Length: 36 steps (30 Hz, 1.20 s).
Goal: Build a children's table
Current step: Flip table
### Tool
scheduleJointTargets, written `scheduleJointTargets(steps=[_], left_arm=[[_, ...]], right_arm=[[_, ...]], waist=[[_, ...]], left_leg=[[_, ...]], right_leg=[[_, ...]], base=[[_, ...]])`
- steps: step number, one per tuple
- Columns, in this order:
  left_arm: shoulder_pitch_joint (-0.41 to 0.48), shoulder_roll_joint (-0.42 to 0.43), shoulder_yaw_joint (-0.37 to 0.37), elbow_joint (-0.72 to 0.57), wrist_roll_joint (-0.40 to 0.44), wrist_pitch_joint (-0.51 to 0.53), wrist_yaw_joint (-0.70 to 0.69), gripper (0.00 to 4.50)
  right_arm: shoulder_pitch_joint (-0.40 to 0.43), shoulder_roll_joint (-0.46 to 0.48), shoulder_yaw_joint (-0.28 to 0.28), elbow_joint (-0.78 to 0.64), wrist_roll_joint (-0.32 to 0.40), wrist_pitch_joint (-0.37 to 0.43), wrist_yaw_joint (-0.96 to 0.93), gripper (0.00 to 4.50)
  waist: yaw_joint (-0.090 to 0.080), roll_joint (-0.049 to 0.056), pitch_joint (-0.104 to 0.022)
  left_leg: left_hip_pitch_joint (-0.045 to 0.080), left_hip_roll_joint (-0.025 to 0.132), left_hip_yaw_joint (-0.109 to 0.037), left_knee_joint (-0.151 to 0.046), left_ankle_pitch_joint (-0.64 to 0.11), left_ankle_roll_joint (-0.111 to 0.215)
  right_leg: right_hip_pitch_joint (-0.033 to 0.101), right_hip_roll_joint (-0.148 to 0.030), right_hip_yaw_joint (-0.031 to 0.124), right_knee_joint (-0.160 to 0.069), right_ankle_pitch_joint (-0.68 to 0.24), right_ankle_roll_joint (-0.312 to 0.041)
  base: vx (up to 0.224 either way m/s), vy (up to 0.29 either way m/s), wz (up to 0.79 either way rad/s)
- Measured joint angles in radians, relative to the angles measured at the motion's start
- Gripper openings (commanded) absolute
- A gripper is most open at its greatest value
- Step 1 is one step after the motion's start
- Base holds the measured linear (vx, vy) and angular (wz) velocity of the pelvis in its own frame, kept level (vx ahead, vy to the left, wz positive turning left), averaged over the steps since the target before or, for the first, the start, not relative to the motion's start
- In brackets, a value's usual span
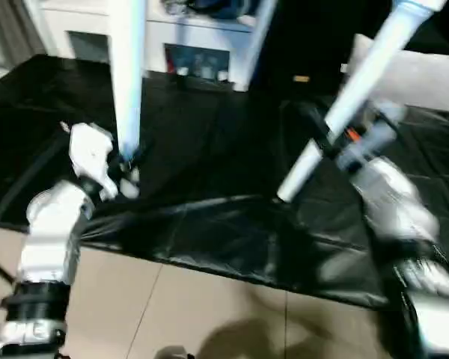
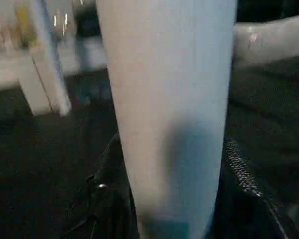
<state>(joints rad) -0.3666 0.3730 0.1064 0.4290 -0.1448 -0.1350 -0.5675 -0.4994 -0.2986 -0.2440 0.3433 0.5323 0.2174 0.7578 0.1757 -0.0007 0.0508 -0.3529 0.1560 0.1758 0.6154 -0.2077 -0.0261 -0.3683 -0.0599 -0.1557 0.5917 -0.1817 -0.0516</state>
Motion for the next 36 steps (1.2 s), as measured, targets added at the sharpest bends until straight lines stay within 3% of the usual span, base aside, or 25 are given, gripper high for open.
scheduleJointTargets(steps=[3,6,9,14,17,18,21,29,36], left_arm=[[-0.004,-0.005,-0.008,0.033,0.008,0.003,0.011,1.54],[-0.044,0.001,-0.015,0.086,0.020,0.002,0.016,1.54],[-0.082,0.008,-0.014,0.134,0.022,0.001,0.040,1.54],[-0.108,0.023,-0.005,0.182,0.025,0.000,0.070,1.54],[-0.108,0.042,-0.003,0.186,0.026,0.000,0.074,1.54],[-0.108,0.043,-0.004,0.183,0.031,-0.001,0.074,2.10],[-0.047,0.068,-0.030,0.111,0.091,-0.006,0.075,2.32],[0.112,0.051,-0.024,0.026,0.090,-0.022,0.103,2.94],[0.234,0.006,0.107,-0.153,-0.053,-0.050,0.123,3.36]], right_arm=[[0.061,-0.012,0.010,-0.104,0.017,0.044,-0.007,4.50],[0.213,-0.010,0.016,-0.337,0.038,0.100,-0.062,4.50],[0.266,0.010,0.026,-0.435,0.042,0.132,-0.087,4.50],[0.294,0.042,0.060,-0.500,0.040,0.149,-0.130,4.50],[0.277,0.079,0.103,-0.456,-0.032,0.122,-0.176,4.50],[0.268,0.091,0.114,-0.427,-0.053,0.118,-0.188,4.50],[0.241,0.112,0.137,-0.357,-0.096,0.069,-0.214,4.50],[0.252,0.119,0.124,-0.300,-0.112,0.022,-0.229,4.50],[0.404,0.133,0.092,-0.384,-0.100,-0.047,-0.228,4.50]], waist=[[-0.003,-0.001,0.002],[0.010,0.002,0.001],[-0.003,0.002,0.001],[-0.031,0.000,0.000],[-0.037,-0.002,-0.002],[-0.037,-0.002,-0.002],[-0.041,-0.002,-0.002],[-0.046,-0.002,-0.001],[-0.041,0.001,0.000]], left_leg=[[0.000,0.000,0.000,0.000,0.000,0.000],[0.003,0.000,0.000,-0.006,0.000,0.000],[0.003,0.000,0.000,-0.007,0.001,-0.001],[0.003,0.000,0.000,-0.012,0.001,-0.002],[0.003,0.000,0.000,-0.014,0.001,-0.002],[0.003,0.000,0.000,-0.014,0.001,-0.002],[0.003,-0.001,0.001,-0.014,0.001,-0.002],[0.002,0.000,0.002,-0.015,0.001,-0.002],[0.002,0.000,0.002,-0.016,0.001,-0.002]], right_leg=[[0.000,0.000,0.000,0.000,0.000,-0.001],[0.004,0.000,0.000,-0.006,0.000,0.001],[0.004,0.001,0.000,-0.007,0.000,0.001],[0.004,0.001,-0.001,-0.012,0.000,0.001],[0.004,0.002,-0.001,-0.013,0.000,0.001],[0.004,0.002,0.000,-0.013,0.000,0.001],[0.003,0.002,0.001,-0.014,0.000,0.001],[0.002,0.002,0.001,-0.013,0.000,0.001],[0.001,0.002,0.001,-0.015,-0.001,0.001]], base=[[0.000,0.000,0.00],[0.000,0.000,0.00],[0.000,0.000,0.00],[0.000,0.000,0.00],[0.000,0.000,0.00],[0.000,0.000,0.00],[0.000,0.000,0.00],[0.000,0.000,0.00],[0.000,0.000,0.00]])
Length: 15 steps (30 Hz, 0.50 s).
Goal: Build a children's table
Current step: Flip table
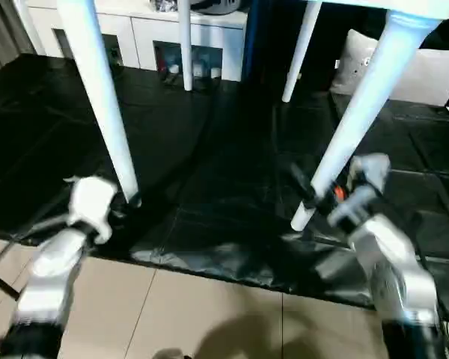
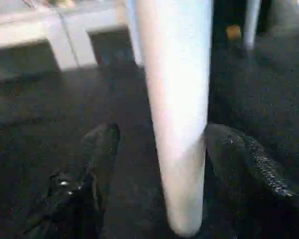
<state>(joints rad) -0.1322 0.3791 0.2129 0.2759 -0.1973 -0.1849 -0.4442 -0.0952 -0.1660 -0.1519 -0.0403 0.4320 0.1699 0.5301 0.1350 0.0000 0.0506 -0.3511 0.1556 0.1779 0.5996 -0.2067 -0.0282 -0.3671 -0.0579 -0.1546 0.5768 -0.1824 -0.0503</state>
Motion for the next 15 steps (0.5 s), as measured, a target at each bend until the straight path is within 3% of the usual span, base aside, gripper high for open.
scheduleJointTargets(steps=[4,9,12,15], left_arm=[[0.114,-0.063,0.053,-0.186,-0.106,0.027,0.029,3.58],[0.290,-0.123,-0.027,-0.404,-0.123,0.120,0.068,3.71],[0.351,-0.128,-0.083,-0.496,-0.108,0.180,0.085,3.71],[0.333,-0.125,-0.114,-0.556,-0.079,0.252,0.106,3.71]], right_arm=[[0.128,-0.004,-0.045,-0.135,0.002,-0.007,-0.038,4.50],[0.261,0.002,-0.044,-0.298,-0.002,0.033,-0.094,4.50],[0.325,-0.005,-0.003,-0.367,-0.012,0.094,-0.121,4.50],[0.342,-0.002,0.062,-0.390,-0.037,0.180,-0.166,4.50]], waist=[[0.000,0.005,0.003],[-0.015,0.013,0.004],[-0.027,0.012,0.005],[-0.046,0.014,0.006]], left_leg=[[0.001,0.000,0.000,-0.001,-0.001,0.000],[0.003,0.000,0.000,-0.001,-0.001,-0.001],[0.003,0.000,-0.001,-0.001,-0.001,-0.001],[0.003,0.000,-0.005,-0.001,-0.001,-0.001]], right_leg=[[0.001,0.000,0.000,0.000,0.000,0.000],[0.002,0.000,-0.001,-0.002,-0.001,0.001],[0.003,0.000,-0.003,-0.004,-0.001,0.002],[0.006,0.001,-0.007,-0.011,-0.001,0.002]], base=[[0.000,0.000,0.00],[0.000,0.000,0.00],[0.000,0.000,0.00],[0.000,0.000,0.00]])
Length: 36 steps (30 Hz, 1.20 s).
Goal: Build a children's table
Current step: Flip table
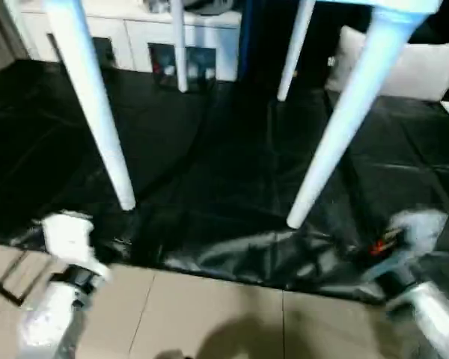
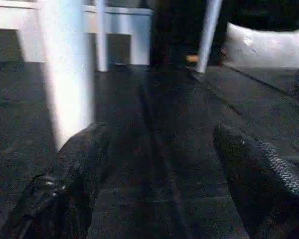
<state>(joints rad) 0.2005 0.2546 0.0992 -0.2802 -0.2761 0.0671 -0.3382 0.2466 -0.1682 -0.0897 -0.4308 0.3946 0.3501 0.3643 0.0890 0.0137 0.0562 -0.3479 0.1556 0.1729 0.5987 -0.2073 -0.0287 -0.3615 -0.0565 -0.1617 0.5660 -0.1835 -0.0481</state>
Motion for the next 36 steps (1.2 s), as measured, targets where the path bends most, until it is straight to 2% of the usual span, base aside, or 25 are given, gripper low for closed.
scheduleJointTargets(steps=[2,4,5,6,7,8,9,11,12,15,18,19,21,22,23,24,25,26,27,28,29,31,32,33,36], left_arm=[[-0.030,0.000,-0.003,-0.022,0.007,0.037,0.020,3.71],[-0.036,0.004,-0.007,-0.041,0.008,0.069,0.029,3.71],[-0.034,0.006,-0.009,-0.050,0.009,0.079,0.034,3.71],[-0.035,0.011,-0.015,-0.052,0.009,0.089,0.038,3.71],[-0.031,0.010,-0.018,-0.055,0.009,0.094,0.039,3.71],[-0.018,0.007,-0.019,-0.057,0.009,0.101,0.040,3.71],[-0.003,0.002,-0.028,-0.058,0.009,0.115,0.040,3.71],[0.000,0.003,-0.033,-0.058,0.009,0.141,0.039,3.71],[-0.014,0.007,-0.034,-0.058,0.011,0.153,0.039,3.71],[-0.038,0.009,-0.051,-0.061,0.018,0.166,0.039,3.71],[-0.024,0.004,-0.085,-0.064,0.031,0.179,0.040,3.71],[-0.015,0.000,-0.091,-0.065,0.035,0.182,0.041,3.71],[0.004,-0.002,-0.099,-0.065,0.038,0.191,0.041,3.71],[0.004,-0.002,-0.098,-0.066,0.038,0.193,0.042,3.71],[-0.002,-0.002,-0.098,-0.067,0.039,0.193,0.044,3.71],[-0.018,-0.004,-0.102,-0.070,0.039,0.193,0.045,3.71],[-0.024,-0.014,-0.102,-0.069,0.039,0.191,0.048,3.71],[-0.021,-0.034,-0.109,-0.063,0.041,0.191,0.052,3.71],[-0.001,-0.046,-0.128,-0.059,0.040,0.193,0.055,3.71],[-0.001,-0.045,-0.143,-0.050,0.040,0.196,0.055,3.71],[-0.009,-0.043,-0.148,-0.047,0.040,0.197,0.052,3.71],[-0.035,-0.025,-0.155,-0.040,0.049,0.197,0.041,3.71],[-0.044,-0.016,-0.155,-0.039,0.056,0.196,0.039,3.71],[-0.050,-0.013,-0.153,-0.031,0.057,0.197,0.038,3.71],[-0.048,-0.027,-0.153,-0.024,0.057,0.201,0.039,3.71]], right_arm=[[-0.002,0.019,0.026,0.000,-0.001,0.053,-0.038,4.50],[-0.006,0.032,0.046,0.000,-0.025,0.089,-0.082,4.50],[-0.006,0.035,0.052,-0.003,-0.037,0.090,-0.092,4.50],[0.004,0.040,0.055,-0.009,-0.044,0.089,-0.096,4.50],[0.011,0.039,0.060,-0.014,-0.054,0.081,-0.096,4.50],[0.011,0.037,0.064,-0.020,-0.065,0.074,-0.098,4.50],[0.010,0.033,0.065,-0.029,-0.080,0.059,-0.106,4.50],[0.001,0.035,0.070,-0.034,-0.096,0.049,-0.121,4.50],[-0.002,0.044,0.074,-0.032,-0.101,0.049,-0.133,4.50],[-0.029,0.051,0.088,-0.030,-0.114,0.045,-0.147,4.50],[-0.044,0.052,0.071,-0.018,-0.114,0.028,-0.148,4.50],[-0.043,0.049,0.068,-0.007,-0.119,0.024,-0.148,4.50],[-0.043,0.042,0.068,0.014,-0.132,0.015,-0.150,4.50],[-0.043,0.045,0.067,0.011,-0.131,0.013,-0.152,4.50],[-0.041,0.048,0.067,0.009,-0.131,0.013,-0.154,4.50],[-0.032,0.046,0.063,0.005,-0.132,0.012,-0.159,4.50],[-0.034,0.039,0.061,0.005,-0.132,0.011,-0.160,4.50],[-0.037,0.022,0.056,0.005,-0.133,0.011,-0.159,4.50],[-0.046,0.005,0.055,0.004,-0.137,0.011,-0.159,4.50],[-0.045,-0.001,0.052,0.002,-0.145,0.010,-0.158,4.50],[-0.041,-0.001,0.051,0.005,-0.155,0.012,-0.159,4.50],[-0.023,-0.005,0.057,0.006,-0.172,0.015,-0.160,4.50],[-0.023,-0.004,0.058,0.005,-0.175,0.015,-0.161,4.50],[-0.023,-0.004,0.058,0.005,-0.175,0.014,-0.162,4.50],[-0.024,0.000,0.058,0.008,-0.174,0.013,-0.164,4.50]], waist=[[-0.008,0.004,0.002],[-0.028,0.013,0.008],[-0.029,0.019,0.013],[-0.029,0.014,0.016],[-0.024,-0.004,0.013],[-0.016,-0.023,0.009],[-0.006,-0.019,0.010],[0.005,0.011,0.008],[0.002,0.017,0.003],[-0.003,0.012,-0.023],[-0.008,0.012,-0.025],[-0.009,0.013,-0.024],[-0.025,0.024,-0.004],[-0.030,0.031,0.003],[-0.021,0.034,0.008],[-0.013,0.009,0.006],[-0.002,-0.014,0.001],[0.001,-0.028,0.001],[0.007,-0.012,0.005],[0.002,0.007,0.006],[-0.007,0.018,0.007],[-0.042,0.033,-0.002],[-0.053,0.028,-0.009],[-0.062,0.019,-0.021],[-0.076,0.008,-0.032]], left_leg=[[0.002,0.002,-0.004,0.000,0.000,0.000],[0.009,0.008,-0.008,-0.001,0.000,0.000],[0.006,0.009,-0.007,-0.003,-0.001,0.000],[0.007,0.003,0.001,-0.003,-0.001,0.000],[0.011,-0.006,0.018,-0.001,-0.001,0.000],[0.020,-0.017,0.019,0.005,-0.004,-0.004],[0.018,-0.021,0.003,0.025,-0.024,-0.010],[-0.007,-0.024,-0.029,0.032,-0.022,-0.010],[-0.016,-0.023,-0.032,0.028,-0.011,-0.003],[-0.061,-0.020,-0.031,0.033,0.005,0.015],[-0.089,-0.016,-0.030,0.038,0.012,0.026],[-0.086,-0.012,-0.029,0.037,0.011,0.025],[-0.051,-0.002,-0.029,0.035,0.001,0.011],[-0.046,0.003,-0.030,0.030,0.001,0.010],[-0.040,0.000,-0.024,0.023,0.001,0.010],[-0.032,-0.002,0.003,0.022,0.001,0.010],[-0.027,-0.011,0.023,0.023,0.001,0.009],[-0.021,-0.019,0.019,0.044,-0.006,0.002],[-0.026,-0.024,-0.020,0.086,-0.046,-0.006],[-0.022,-0.032,-0.061,0.104,-0.046,-0.007],[-0.007,-0.031,-0.071,0.091,-0.055,-0.017],[-0.020,-0.024,-0.070,0.062,-0.033,-0.011],[-0.033,-0.024,-0.068,0.057,-0.015,0.002],[-0.060,-0.024,-0.068,0.058,-0.004,0.010],[-0.107,-0.023,-0.061,0.057,0.017,0.028]], right_leg=[[0.004,0.000,-0.010,-0.011,0.000,0.000],[0.023,0.000,-0.022,-0.025,-0.002,0.005],[0.030,0.002,-0.015,-0.008,-0.009,0.012],[0.015,0.002,0.016,0.046,-0.057,0.020],[0.012,-0.008,0.059,0.078,-0.075,0.025],[-0.005,-0.012,0.074,0.088,-0.069,0.027],[-0.005,-0.012,0.071,0.087,-0.070,0.026],[-0.003,-0.003,0.059,0.082,-0.070,0.026],[-0.008,0.002,0.059,0.075,-0.060,0.023],[-0.049,0.009,0.062,0.065,-0.025,0.012],[-0.070,0.009,0.056,0.053,-0.007,0.010],[-0.063,0.008,0.050,0.043,-0.006,0.016],[-0.028,0.005,0.028,0.023,-0.016,0.027],[-0.005,0.003,0.019,0.028,-0.040,0.032],[-0.007,-0.001,0.020,0.071,-0.078,0.033],[-0.001,-0.007,0.053,0.130,-0.108,0.025],[0.003,-0.016,0.091,0.142,-0.119,0.045],[-0.011,-0.021,0.098,0.143,-0.121,0.044],[-0.008,-0.020,0.092,0.142,-0.121,0.044],[-0.004,-0.019,0.085,0.141,-0.121,0.045],[-0.004,-0.022,0.075,0.140,-0.119,0.046],[-0.003,-0.001,0.083,0.095,-0.090,0.039],[-0.008,0.002,0.088,0.081,-0.043,0.026],[-0.034,0.003,0.088,0.080,-0.033,0.029],[-0.080,0.001,0.084,0.073,-0.008,0.027]], base=[[0.000,0.000,0.00],[0.000,0.000,0.00],[-0.063,0.016,0.02],[-0.063,0.016,0.02],[0.000,0.000,0.00],[0.082,-0.049,0.02],[0.082,-0.049,0.02],[0.068,-0.008,-0.16],[0.059,0.013,-0.12],[0.019,0.003,0.03],[-0.035,0.011,-0.01],[-0.072,0.033,-0.02],[-0.087,0.051,-0.05],[-0.130,0.049,-0.05],[-0.104,0.015,0.09],[-0.104,0.015,0.09],[-0.005,-0.051,0.09],[0.000,0.000,0.00],[0.000,0.000,0.00],[-0.005,0.037,-0.23],[0.000,0.000,0.00],[-0.026,0.015,0.07],[-0.050,0.026,0.05],[-0.050,0.026,0.05],[-0.099,0.009,-0.03]])
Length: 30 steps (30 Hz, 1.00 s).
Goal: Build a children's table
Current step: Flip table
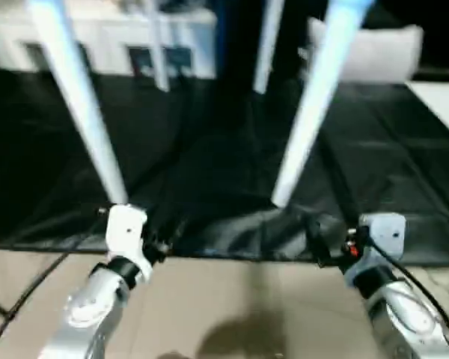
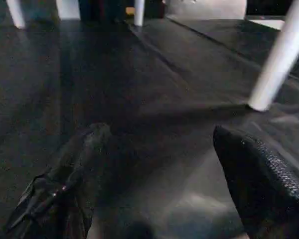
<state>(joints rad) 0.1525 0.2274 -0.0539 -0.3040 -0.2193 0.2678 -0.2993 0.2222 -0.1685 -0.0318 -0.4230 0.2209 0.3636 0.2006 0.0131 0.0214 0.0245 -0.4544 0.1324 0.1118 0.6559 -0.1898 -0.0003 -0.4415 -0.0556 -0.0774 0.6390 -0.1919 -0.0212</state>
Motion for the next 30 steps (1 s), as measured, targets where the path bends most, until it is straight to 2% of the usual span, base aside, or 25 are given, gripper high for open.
scheduleJointTargets(steps=[2,3,4,5,6,7,8,9,10,11,12,14,15,17,20,21,22,23,24,25,26,27,28,29,30], left_arm=[[0.004,0.000,0.009,0.005,-0.001,-0.003,0.001,3.71],[0.009,0.001,0.019,0.012,-0.001,-0.004,0.006,3.71],[0.011,0.005,0.027,0.018,0.000,-0.004,0.010,3.71],[-0.001,0.009,0.029,0.023,0.000,-0.004,0.015,3.71],[-0.024,0.006,0.035,0.020,-0.001,-0.005,0.021,3.71],[-0.032,0.004,0.043,0.019,-0.003,-0.004,0.023,3.71],[-0.033,-0.005,0.048,0.024,-0.004,-0.001,0.023,3.71],[-0.018,-0.007,0.043,0.030,-0.003,0.005,0.021,3.71],[-0.003,-0.007,0.040,0.037,-0.003,0.007,0.019,3.71],[-0.002,-0.007,0.034,0.048,-0.003,0.009,0.016,3.71],[-0.004,-0.005,0.034,0.048,-0.003,0.008,0.010,3.71],[-0.001,0.004,0.038,0.061,-0.004,0.000,0.000,3.71],[0.016,0.011,0.039,0.074,-0.004,-0.003,-0.003,3.90],[0.044,0.032,0.036,0.092,-0.006,0.002,-0.025,4.00],[0.076,0.066,0.013,0.112,0.001,0.036,-0.056,4.26],[0.094,0.065,0.006,0.137,0.017,0.047,-0.054,4.26],[0.110,0.064,0.005,0.159,0.028,0.055,-0.047,4.32],[0.117,0.062,0.002,0.202,0.040,0.061,-0.041,4.46],[0.110,0.060,0.002,0.259,0.050,0.067,-0.032,4.46],[0.078,0.071,0.009,0.290,0.053,0.065,-0.027,4.46],[0.039,0.068,0.023,0.332,0.052,0.062,-0.026,4.46],[-0.004,0.048,0.040,0.379,0.041,0.054,-0.028,4.46],[-0.017,0.029,0.055,0.420,0.024,0.046,-0.033,4.46],[-0.028,0.013,0.058,0.477,0.013,0.051,-0.037,4.46],[-0.042,0.012,0.042,0.554,0.009,0.064,-0.045,4.46]], right_arm=[[-0.013,0.008,0.010,0.026,-0.003,-0.003,-0.008,4.50],[-0.034,0.007,0.028,0.047,-0.016,-0.004,-0.008,4.50],[-0.044,0.014,0.044,0.052,-0.021,-0.004,-0.006,4.50],[-0.038,0.023,0.052,0.049,-0.020,-0.004,-0.003,4.50],[-0.025,0.022,0.053,0.053,-0.021,-0.001,0.000,4.50],[-0.031,0.021,0.053,0.052,-0.021,-0.001,0.000,4.50],[-0.048,0.020,0.053,0.052,-0.022,0.000,-0.002,4.50],[-0.057,0.018,0.054,0.050,-0.022,-0.001,-0.003,4.50],[-0.057,0.016,0.057,0.050,-0.022,-0.002,-0.001,4.50],[-0.050,0.014,0.056,0.052,-0.022,-0.003,0.001,4.50],[-0.045,0.010,0.055,0.054,-0.022,-0.003,0.003,4.50],[-0.037,0.014,0.061,0.069,-0.010,0.001,0.023,4.50],[-0.033,0.012,0.063,0.072,0.012,0.007,0.049,4.50],[-0.027,-0.017,0.076,0.074,0.034,0.005,0.109,4.50],[-0.011,-0.061,0.080,0.107,0.057,0.004,0.189,4.50],[-0.009,-0.076,0.082,0.142,0.064,0.011,0.218,4.50],[-0.025,-0.088,0.089,0.165,0.064,0.018,0.232,4.50],[-0.039,-0.090,0.089,0.190,0.064,0.015,0.244,4.50],[-0.050,-0.085,0.091,0.235,0.062,0.013,0.253,4.50],[-0.051,-0.065,0.099,0.275,0.059,0.007,0.258,4.50],[-0.043,-0.061,0.114,0.327,0.049,0.002,0.261,4.50],[-0.047,-0.063,0.119,0.412,0.038,-0.001,0.264,4.50],[-0.084,-0.050,0.117,0.498,0.031,-0.006,0.262,4.50],[-0.141,-0.038,0.113,0.586,0.018,-0.014,0.249,4.50],[-0.197,-0.016,0.114,0.692,0.001,-0.048,0.228,4.50]], waist=[[-0.004,0.004,0.012],[-0.014,0.017,0.029],[-0.020,0.030,0.036],[-0.012,0.029,0.039],[0.007,0.008,0.034],[0.024,-0.012,0.026],[0.033,-0.028,0.021],[0.052,-0.023,0.021],[0.061,-0.023,0.021],[0.067,-0.009,0.019],[0.060,0.002,0.020],[0.036,-0.007,0.029],[0.024,-0.011,0.033],[0.018,-0.021,0.037],[0.027,-0.054,0.043],[0.032,-0.064,0.048],[0.032,-0.060,0.050],[0.024,-0.030,0.056],[-0.010,0.025,0.052],[-0.015,0.014,0.066],[-0.025,-0.001,0.070],[-0.012,-0.029,0.062],[-0.010,-0.046,0.047],[-0.007,-0.049,0.040],[-0.007,-0.036,0.035]], left_leg=[[0.009,0.011,0.004,0.002,-0.006,-0.010],[0.024,0.024,0.001,0.019,-0.029,-0.028],[0.021,0.030,-0.006,0.017,-0.035,-0.032],[0.021,0.027,-0.008,0.016,-0.035,-0.032],[0.019,0.029,0.021,0.009,-0.033,-0.030],[0.014,0.024,0.041,0.002,-0.024,-0.033],[0.011,0.021,0.048,-0.005,-0.013,-0.043],[-0.001,0.011,0.037,0.033,-0.038,-0.059],[-0.006,-0.002,0.009,0.090,-0.047,-0.055],[0.010,-0.008,-0.006,0.113,-0.049,-0.053],[0.067,-0.009,-0.009,0.071,-0.090,-0.039],[0.076,0.003,0.002,0.042,-0.094,-0.041],[0.085,0.009,-0.002,0.023,-0.094,-0.041],[0.092,0.010,0.000,-0.006,-0.094,-0.041],[0.116,0.006,0.024,-0.016,-0.094,-0.042],[0.127,0.008,0.031,-0.003,-0.117,-0.065],[0.121,0.001,0.009,0.041,-0.126,-0.066],[0.135,0.000,-0.016,0.092,-0.132,-0.060],[0.176,0.013,-0.037,0.048,-0.169,-0.040],[0.171,0.005,-0.034,0.048,-0.168,-0.038],[0.156,0.001,-0.028,0.048,-0.168,-0.038],[0.141,-0.005,-0.015,0.050,-0.168,-0.038],[0.132,-0.022,-0.012,0.047,-0.167,-0.039],[0.121,-0.032,-0.019,0.038,-0.161,-0.048],[0.119,-0.037,-0.033,0.023,-0.146,-0.058]], right_leg=[[0.006,-0.007,-0.024,-0.017,0.006,0.008],[0.032,-0.019,-0.061,-0.031,0.002,0.011],[0.053,-0.027,-0.090,-0.012,-0.027,0.019],[0.054,-0.034,-0.088,0.045,-0.083,0.016],[0.061,-0.036,-0.057,0.116,-0.105,0.001],[0.078,-0.030,-0.023,0.122,-0.130,0.011],[0.056,-0.024,-0.003,0.115,-0.134,0.018],[0.037,-0.037,-0.008,0.108,-0.118,0.012],[0.038,-0.039,-0.010,0.101,-0.106,0.013],[0.038,-0.038,-0.017,0.091,-0.097,0.014],[0.037,-0.036,-0.029,0.086,-0.096,0.014],[0.046,-0.026,-0.027,0.052,-0.096,0.014],[0.066,-0.016,-0.032,0.019,-0.096,0.014],[0.090,-0.015,-0.036,0.000,-0.097,0.016],[0.089,-0.018,-0.012,0.013,-0.108,0.022],[0.085,-0.024,-0.020,0.000,-0.110,0.022],[0.089,-0.035,-0.046,-0.015,-0.109,0.022],[0.098,-0.048,-0.096,-0.034,-0.109,0.024],[0.125,-0.063,-0.185,-0.054,-0.104,0.032],[0.116,-0.069,-0.169,-0.020,-0.115,0.038],[0.113,-0.068,-0.121,0.028,-0.118,0.035],[0.132,-0.060,-0.055,0.070,-0.104,0.029],[0.153,-0.056,-0.014,0.042,-0.140,0.068],[0.143,-0.059,-0.008,0.039,-0.127,0.061],[0.138,-0.056,-0.013,0.023,-0.115,0.058]], base=[[-0.169,0.016,-0.06],[-0.189,0.026,-0.12],[-0.148,0.075,-0.25],[-0.087,0.043,0.04],[-0.087,0.043,0.04],[-0.077,-0.094,0.21],[-0.122,-0.098,-0.03],[-0.122,-0.098,-0.03],[-0.109,-0.015,-0.25],[-0.076,0.021,-0.14],[-0.076,0.021,-0.14],[-0.174,0.016,0.13],[-0.164,0.011,0.11],[-0.125,0.023,-0.03],[-0.079,-0.017,0.05],[-0.029,-0.050,0.11],[0.000,0.000,0.00],[-0.034,0.140,-0.39],[-0.034,0.140,-0.39],[-0.020,0.176,-0.24],[0.000,0.000,0.00],[0.000,0.000,0.00],[0.012,-0.077,0.01],[-0.046,-0.024,-0.42],[-0.046,-0.024,-0.42]])
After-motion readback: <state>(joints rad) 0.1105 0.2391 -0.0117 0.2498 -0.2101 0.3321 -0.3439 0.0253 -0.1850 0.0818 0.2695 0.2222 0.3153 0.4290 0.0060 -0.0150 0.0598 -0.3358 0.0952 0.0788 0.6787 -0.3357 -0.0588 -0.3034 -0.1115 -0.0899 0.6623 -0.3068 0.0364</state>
